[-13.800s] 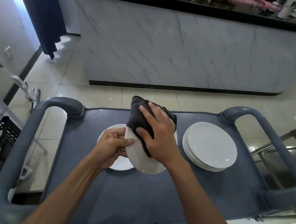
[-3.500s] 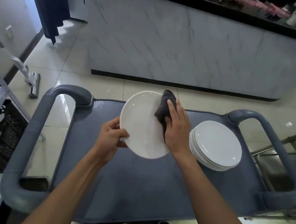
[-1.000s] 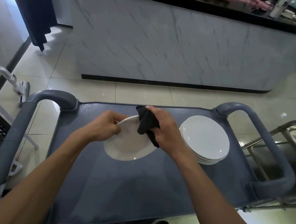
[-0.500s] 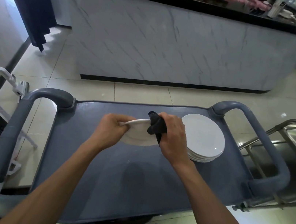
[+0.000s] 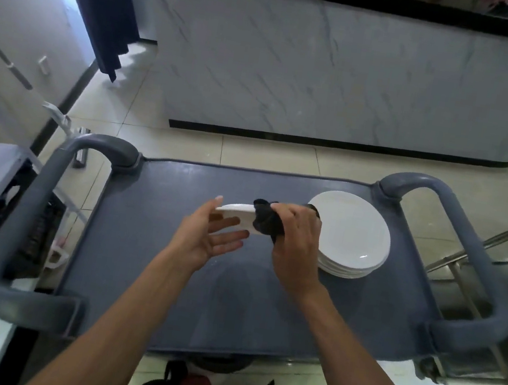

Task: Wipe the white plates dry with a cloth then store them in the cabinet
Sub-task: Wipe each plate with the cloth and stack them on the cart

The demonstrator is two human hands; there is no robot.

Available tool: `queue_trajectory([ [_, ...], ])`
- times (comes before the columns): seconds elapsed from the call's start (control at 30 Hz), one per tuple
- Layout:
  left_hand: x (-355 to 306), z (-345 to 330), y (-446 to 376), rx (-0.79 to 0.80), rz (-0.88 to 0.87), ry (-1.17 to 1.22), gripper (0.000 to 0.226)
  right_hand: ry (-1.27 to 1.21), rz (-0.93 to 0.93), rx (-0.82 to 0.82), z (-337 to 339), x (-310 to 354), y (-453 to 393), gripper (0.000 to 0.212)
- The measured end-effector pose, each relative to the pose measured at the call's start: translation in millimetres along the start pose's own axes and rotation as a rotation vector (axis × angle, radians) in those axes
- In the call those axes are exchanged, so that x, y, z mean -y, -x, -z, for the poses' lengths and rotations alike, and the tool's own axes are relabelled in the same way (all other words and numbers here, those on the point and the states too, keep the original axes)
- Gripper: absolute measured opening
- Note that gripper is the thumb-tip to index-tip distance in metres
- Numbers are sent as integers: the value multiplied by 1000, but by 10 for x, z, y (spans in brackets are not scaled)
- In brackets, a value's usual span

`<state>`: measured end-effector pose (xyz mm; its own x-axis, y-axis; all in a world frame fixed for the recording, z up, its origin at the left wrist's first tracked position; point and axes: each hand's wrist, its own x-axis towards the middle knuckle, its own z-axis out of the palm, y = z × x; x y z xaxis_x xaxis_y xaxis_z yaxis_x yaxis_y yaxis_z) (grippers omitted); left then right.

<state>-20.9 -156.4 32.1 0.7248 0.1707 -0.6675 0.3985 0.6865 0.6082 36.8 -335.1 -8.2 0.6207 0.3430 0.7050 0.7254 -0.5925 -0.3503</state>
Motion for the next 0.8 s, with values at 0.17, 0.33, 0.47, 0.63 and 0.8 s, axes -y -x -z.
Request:
queue_trajectory([
  [0.17, 106, -40, 14, -52, -45, 308, 27, -110, 67, 63, 69, -70, 227, 50],
  [0.33, 251, -53, 58, -110, -97, 284, 35, -153, 142, 190, 192, -160, 417, 47],
  [0.47, 383, -96, 160, -133, -194, 232, 27, -242, 31, 218, 324, -100, 413, 41],
  [0.63, 514, -128, 273, -100, -281, 180, 29, -537, -397, 314, 432, 5, 305, 57],
  [0.8, 623, -187, 394, -92, -346, 167, 27, -615, -489, 306, 433, 155, 187, 49],
])
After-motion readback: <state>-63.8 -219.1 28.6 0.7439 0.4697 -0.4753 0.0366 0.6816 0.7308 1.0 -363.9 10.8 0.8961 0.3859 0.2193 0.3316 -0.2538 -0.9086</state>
